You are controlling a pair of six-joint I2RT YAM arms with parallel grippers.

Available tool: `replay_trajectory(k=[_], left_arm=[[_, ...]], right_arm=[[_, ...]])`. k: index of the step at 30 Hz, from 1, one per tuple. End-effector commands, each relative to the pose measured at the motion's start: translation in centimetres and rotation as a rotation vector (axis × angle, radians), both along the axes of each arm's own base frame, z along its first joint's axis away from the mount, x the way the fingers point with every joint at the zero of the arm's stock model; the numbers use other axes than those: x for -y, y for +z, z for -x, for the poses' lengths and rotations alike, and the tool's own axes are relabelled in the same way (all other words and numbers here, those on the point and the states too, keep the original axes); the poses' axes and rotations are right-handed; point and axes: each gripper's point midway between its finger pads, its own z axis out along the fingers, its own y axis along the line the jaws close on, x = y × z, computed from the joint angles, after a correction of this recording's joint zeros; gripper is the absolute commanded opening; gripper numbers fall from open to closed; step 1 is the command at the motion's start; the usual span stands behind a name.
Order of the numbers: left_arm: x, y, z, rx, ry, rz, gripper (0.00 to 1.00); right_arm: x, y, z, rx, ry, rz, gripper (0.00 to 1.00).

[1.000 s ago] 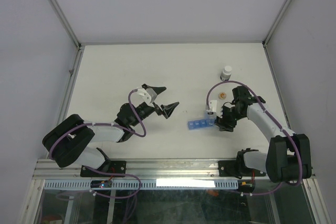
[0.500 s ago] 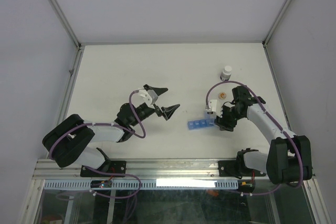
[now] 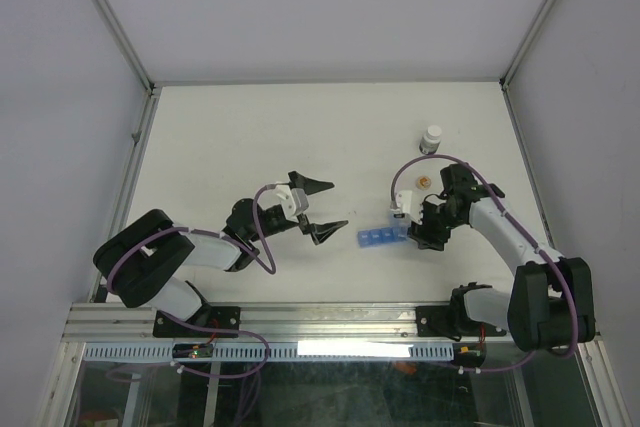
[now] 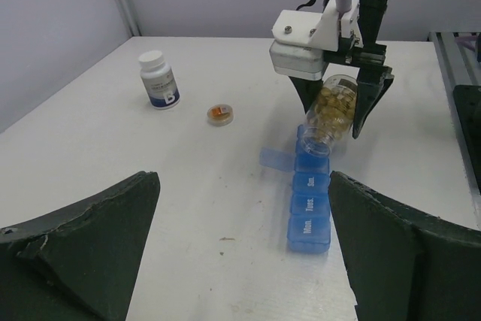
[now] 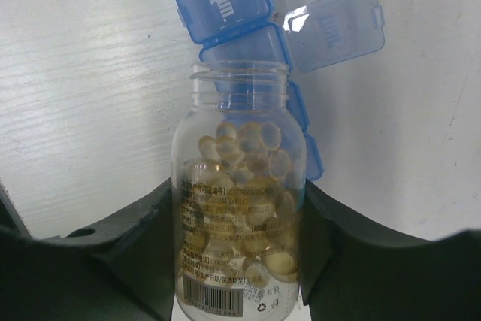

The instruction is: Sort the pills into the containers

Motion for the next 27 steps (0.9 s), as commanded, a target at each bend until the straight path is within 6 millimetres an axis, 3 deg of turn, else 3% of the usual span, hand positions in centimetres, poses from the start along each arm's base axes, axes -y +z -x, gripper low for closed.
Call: replay_trajectory(k=[1,4,7,10,13,16,18,21,24,27], left_arm=[[0.2,1.5,0.4,0.083,-0.039,0.029,0.99],[0.2,1.5,0.4,0.083,-0.042,0.027,0.99],[0.2,1.5,0.5,0.082,-0.044,0.025,0.99],[0.3,1.4,0.6,0.082,-0.047,0.024,0.99],[0.3,1.4,0.6,0.082,-0.051,0.023,0.99],[0.3,1.4,0.7,0.083,-0.054,0.022,0.99],[0.3,1.4,0.7,0.084,-0.053,0.022,0.99],[0.3,1.4,0.7,0.084,-0.056,0.021,0.99],[0.3,1.4,0.7,0.084,-0.056,0.020,0.99],[0.3,1.3,0.7,0.085,-0.058,0.019,0.99]], right_arm=[[-0.2,1.0,-1.6,0.057,-0.020,0.005,0.02],[-0.5,1.0,-1.0,0.032,0.002,0.005,0.02],[0.4,1.0,-2.2,0.076,-0.056,0.054,0.02],[-0.4,1.3,-1.1,0.025,-0.018,0.018,0.02],[0.4,1.1,-2.0,0.071,-0.069,0.061,0.01],[-0.5,1.7,-1.1,0.031,-0.026,0.010,0.01],[0.4,1.5,-2.7,0.091,-0.103,0.054,0.01],[-0.9,1.8,-0.6,-0.009,-0.031,-0.002,0.02],[0.6,1.0,-2.3,0.080,-0.104,0.090,0.01],[-0.7,1.5,-0.8,0.010,-0.053,0.019,0.01]])
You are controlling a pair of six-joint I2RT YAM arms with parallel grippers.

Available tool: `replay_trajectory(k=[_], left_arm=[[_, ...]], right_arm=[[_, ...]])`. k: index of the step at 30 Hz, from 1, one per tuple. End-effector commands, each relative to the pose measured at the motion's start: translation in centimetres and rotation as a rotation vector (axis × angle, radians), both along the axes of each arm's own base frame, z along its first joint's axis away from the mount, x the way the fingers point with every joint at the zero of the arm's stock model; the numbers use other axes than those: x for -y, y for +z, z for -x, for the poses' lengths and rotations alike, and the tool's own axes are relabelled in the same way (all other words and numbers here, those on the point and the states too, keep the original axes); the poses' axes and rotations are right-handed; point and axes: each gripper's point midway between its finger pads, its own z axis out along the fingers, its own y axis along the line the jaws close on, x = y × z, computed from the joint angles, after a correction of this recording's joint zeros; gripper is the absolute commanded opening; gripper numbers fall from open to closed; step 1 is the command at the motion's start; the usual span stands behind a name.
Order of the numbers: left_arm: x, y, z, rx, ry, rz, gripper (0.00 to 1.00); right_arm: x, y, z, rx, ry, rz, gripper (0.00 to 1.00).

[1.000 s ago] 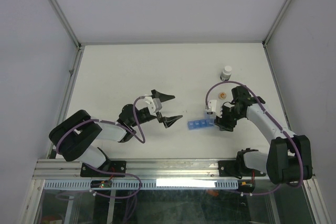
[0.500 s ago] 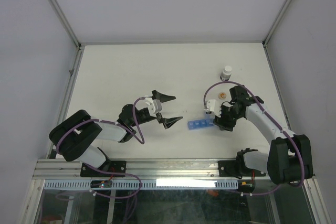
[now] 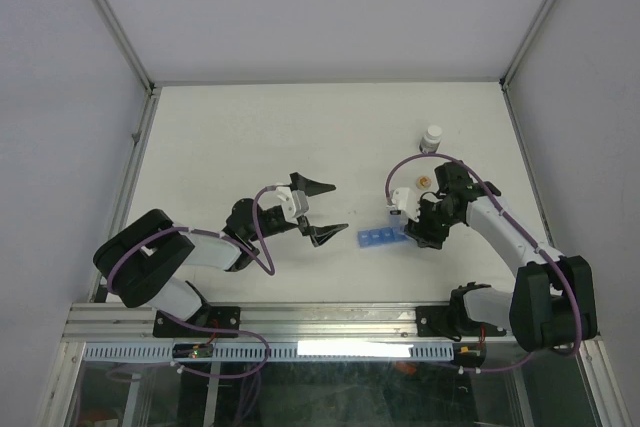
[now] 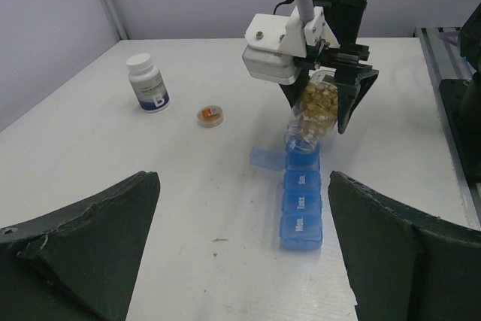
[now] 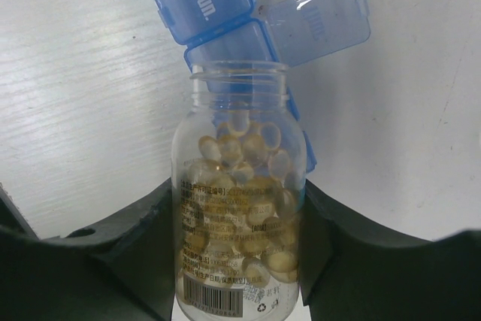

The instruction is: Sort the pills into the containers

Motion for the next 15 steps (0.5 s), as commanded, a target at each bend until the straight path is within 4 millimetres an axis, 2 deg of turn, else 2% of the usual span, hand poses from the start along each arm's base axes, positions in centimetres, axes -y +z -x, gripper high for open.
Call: replay_trajectory(k=[1,2,5,8,15], left_arm=[[0.1,1.4,0.0,0.070,-0.017,0.029,0.99],[0.1,1.4,0.1,0.071,-0.019,0.029,0.99],[0.1,1.4,0.1,0.073,-0.020,0.030,0.99],[0.1,1.4,0.2,0.074,-0.024,0.029,0.99],[0.0,1.4,0.2,0.076,-0.024,0.029,0.99]], right_arm=[[-0.2,0.9,-1.0,0.047,-0.022,-0.007,0.00],[0.4,0.6,-1.5,0.073,-0.041,0.028,0.00],[-0.3,0.6,-0.3,0.008,-0.007,-0.010,0.00],[0.3,0.4,-0.9,0.043,-0.026,0.023,0.01],[-0.5,1.0,0.0,0.032,0.005,-0.030,0.00]])
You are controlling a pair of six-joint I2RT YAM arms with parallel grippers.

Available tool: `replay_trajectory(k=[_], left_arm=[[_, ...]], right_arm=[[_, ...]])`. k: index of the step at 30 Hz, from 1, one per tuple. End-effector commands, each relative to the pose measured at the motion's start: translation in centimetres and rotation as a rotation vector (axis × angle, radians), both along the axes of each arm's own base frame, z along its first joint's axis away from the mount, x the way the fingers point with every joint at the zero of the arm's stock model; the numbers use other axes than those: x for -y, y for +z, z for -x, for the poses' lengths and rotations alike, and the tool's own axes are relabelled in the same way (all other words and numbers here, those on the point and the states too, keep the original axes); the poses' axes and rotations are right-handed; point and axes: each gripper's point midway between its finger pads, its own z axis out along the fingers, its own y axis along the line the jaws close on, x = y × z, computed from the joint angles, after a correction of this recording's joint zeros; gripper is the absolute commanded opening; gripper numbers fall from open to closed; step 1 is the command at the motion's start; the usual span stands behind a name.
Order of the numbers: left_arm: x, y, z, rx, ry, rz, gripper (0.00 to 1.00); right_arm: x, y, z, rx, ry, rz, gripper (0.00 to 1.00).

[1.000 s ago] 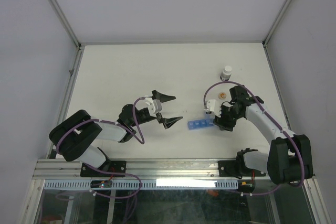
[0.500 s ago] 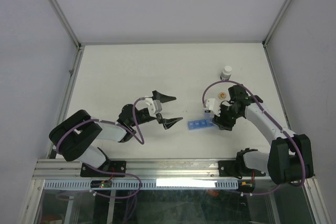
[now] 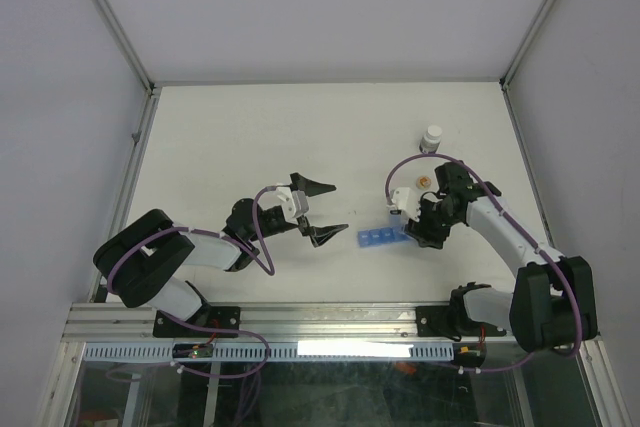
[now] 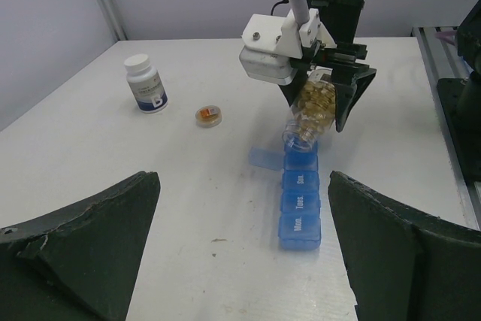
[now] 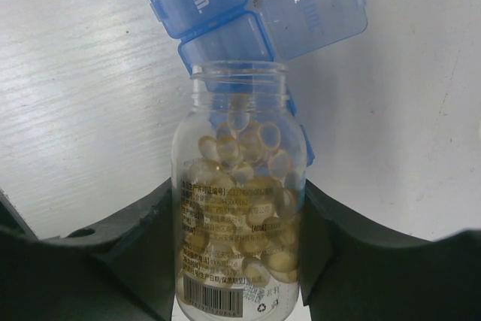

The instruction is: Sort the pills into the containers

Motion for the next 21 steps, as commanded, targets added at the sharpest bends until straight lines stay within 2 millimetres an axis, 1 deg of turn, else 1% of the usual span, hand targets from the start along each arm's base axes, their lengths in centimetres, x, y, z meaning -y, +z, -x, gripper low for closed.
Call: replay_trajectory(k=[1,2,3,5,6,8,10,11,13,14,15,16,17,18,19,21], left_arm=[[0.0,1.5,0.1,0.075,-0.017,0.031,0.99],[0.0,1.4,0.1,0.074,-0.018,0.030,0.99],[0.0,1.4,0.1,0.075,-0.017,0.030,0.99],[0.0,1.4,0.1,0.076,-0.019,0.031,0.99],[0.0,1.4,0.2,0.075,-0.021,0.031,0.99],[0.0,1.4,0.1,0.074,-0.021,0.029,0.99],[0.1,1.4,0.2,0.075,-0.022,0.030,0.99],[0.1,1.4,0.2,0.075,-0.022,0.030,0.99],[0.1,1.4,0.2,0.075,-0.022,0.029,0.99],[0.1,1.4,0.2,0.075,-0.024,0.029,0.99],[0.0,1.4,0.2,0.076,-0.023,0.030,0.99],[0.0,1.4,0.2,0.076,-0.024,0.029,0.99],[0.0,1.4,0.2,0.076,-0.025,0.030,0.99],[0.1,1.4,0.3,0.076,-0.026,0.029,0.99],[0.0,1.4,0.2,0.077,-0.025,0.029,0.99],[0.0,1.4,0.3,0.077,-0.027,0.028,0.99]], right_arm=[[-1.0,1.2,0.6,0.012,0.040,-0.056,0.00],[-1.3,1.2,1.2,-0.009,0.058,-0.071,0.00],[-0.8,0.9,0.9,-0.005,0.030,-0.045,0.00],[0.7,0.2,-0.6,0.049,-0.060,0.030,0.00],[0.6,0.1,-0.2,0.026,-0.056,0.024,0.00],[-0.4,0.6,0.3,0.001,-0.020,-0.028,0.00],[0.4,0.6,-1.0,0.061,-0.074,0.015,0.00],[0.5,0.6,-0.8,0.053,-0.067,0.019,0.00],[-0.6,0.7,0.6,-0.007,-0.014,-0.038,0.00],[-0.5,0.8,0.1,0.016,-0.030,-0.035,0.00],[0.0,0.8,-0.6,0.053,-0.055,-0.007,0.00],[0.3,0.8,-0.8,0.066,-0.058,0.008,0.00],[-0.1,0.9,-0.3,0.045,-0.034,-0.012,0.00],[-0.8,1.1,0.6,0.006,0.003,-0.050,0.00],[-1.0,1.2,0.8,0.000,0.006,-0.063,0.00],[0.1,0.9,-0.6,0.064,-0.047,-0.002,0.00]])
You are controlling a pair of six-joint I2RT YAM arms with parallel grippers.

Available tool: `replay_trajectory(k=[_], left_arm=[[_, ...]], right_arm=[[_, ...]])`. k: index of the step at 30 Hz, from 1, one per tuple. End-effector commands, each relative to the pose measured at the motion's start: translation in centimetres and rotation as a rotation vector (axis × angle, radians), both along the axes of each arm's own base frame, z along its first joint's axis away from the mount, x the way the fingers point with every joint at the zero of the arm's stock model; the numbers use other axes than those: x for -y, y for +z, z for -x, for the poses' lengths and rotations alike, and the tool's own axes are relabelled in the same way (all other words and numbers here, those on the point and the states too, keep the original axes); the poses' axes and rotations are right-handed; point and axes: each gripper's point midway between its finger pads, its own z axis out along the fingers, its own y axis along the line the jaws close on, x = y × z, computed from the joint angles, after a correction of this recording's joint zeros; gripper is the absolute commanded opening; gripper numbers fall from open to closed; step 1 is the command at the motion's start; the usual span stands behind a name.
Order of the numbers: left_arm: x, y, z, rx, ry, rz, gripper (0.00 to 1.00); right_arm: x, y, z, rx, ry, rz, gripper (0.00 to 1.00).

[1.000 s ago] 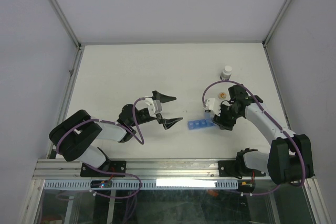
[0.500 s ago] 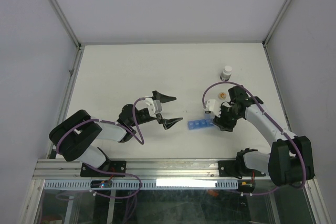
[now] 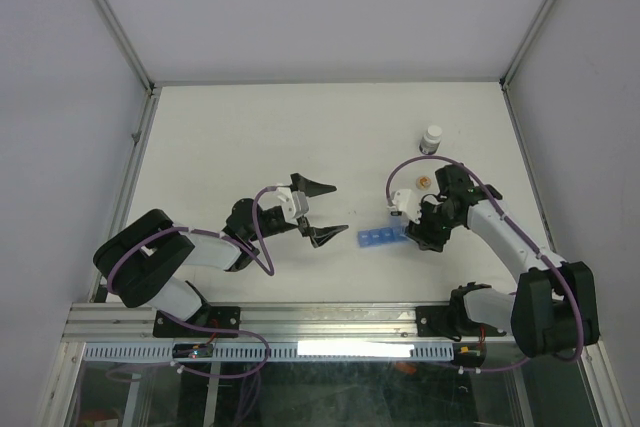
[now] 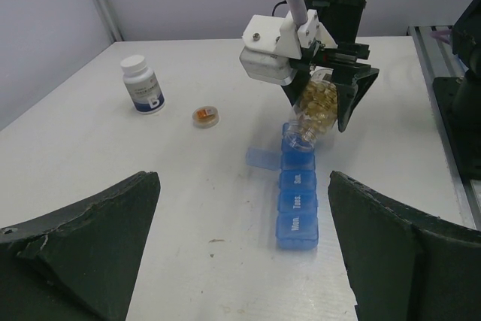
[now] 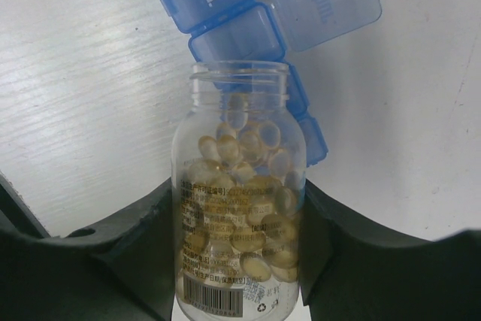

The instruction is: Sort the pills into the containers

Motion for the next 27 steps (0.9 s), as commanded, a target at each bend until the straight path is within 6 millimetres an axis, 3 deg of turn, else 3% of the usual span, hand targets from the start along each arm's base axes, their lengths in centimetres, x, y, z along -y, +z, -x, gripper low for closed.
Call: replay_trajectory(k=[1,2,5,8,10,13,15,19,21,24,27], left_arm=[[0.0,1.4,0.2,0.077,-0.020,0.031,0.99],[0.0,1.4,0.2,0.077,-0.022,0.031,0.99],[0.0,1.4,0.2,0.079,-0.023,0.030,0.99],[0.0,1.4,0.3,0.080,-0.024,0.031,0.99],[0.0,1.5,0.3,0.081,-0.025,0.031,0.99],[0.0,1.4,0.3,0.082,-0.027,0.030,0.99],[0.0,1.4,0.4,0.082,-0.028,0.030,0.99],[0.0,1.4,0.4,0.082,-0.029,0.030,0.99],[0.0,1.4,0.4,0.084,-0.029,0.030,0.99],[0.0,1.4,0.4,0.084,-0.029,0.031,0.99],[0.0,1.4,0.4,0.085,-0.029,0.031,0.99]], right_arm=[[-0.3,1.0,-1.2,0.070,-0.004,-0.017,0.00],[-0.9,1.2,-0.1,0.025,0.026,-0.049,0.00],[0.3,0.8,-1.6,0.080,-0.028,0.016,0.00],[-1.2,1.3,-0.2,0.019,0.031,-0.063,0.00],[0.1,0.8,-1.5,0.069,-0.026,0.006,0.00],[-0.8,1.0,-0.5,0.022,0.009,-0.042,0.00],[-0.1,0.7,-1.2,0.056,-0.019,-0.003,0.00],[-1.3,1.1,0.3,-0.011,0.036,-0.071,0.00],[0.2,0.7,-1.6,0.068,-0.044,0.013,0.00],[-1.0,0.8,-0.1,-0.007,0.014,-0.052,0.00],[0.6,0.3,-1.7,0.054,-0.061,0.035,0.00]])
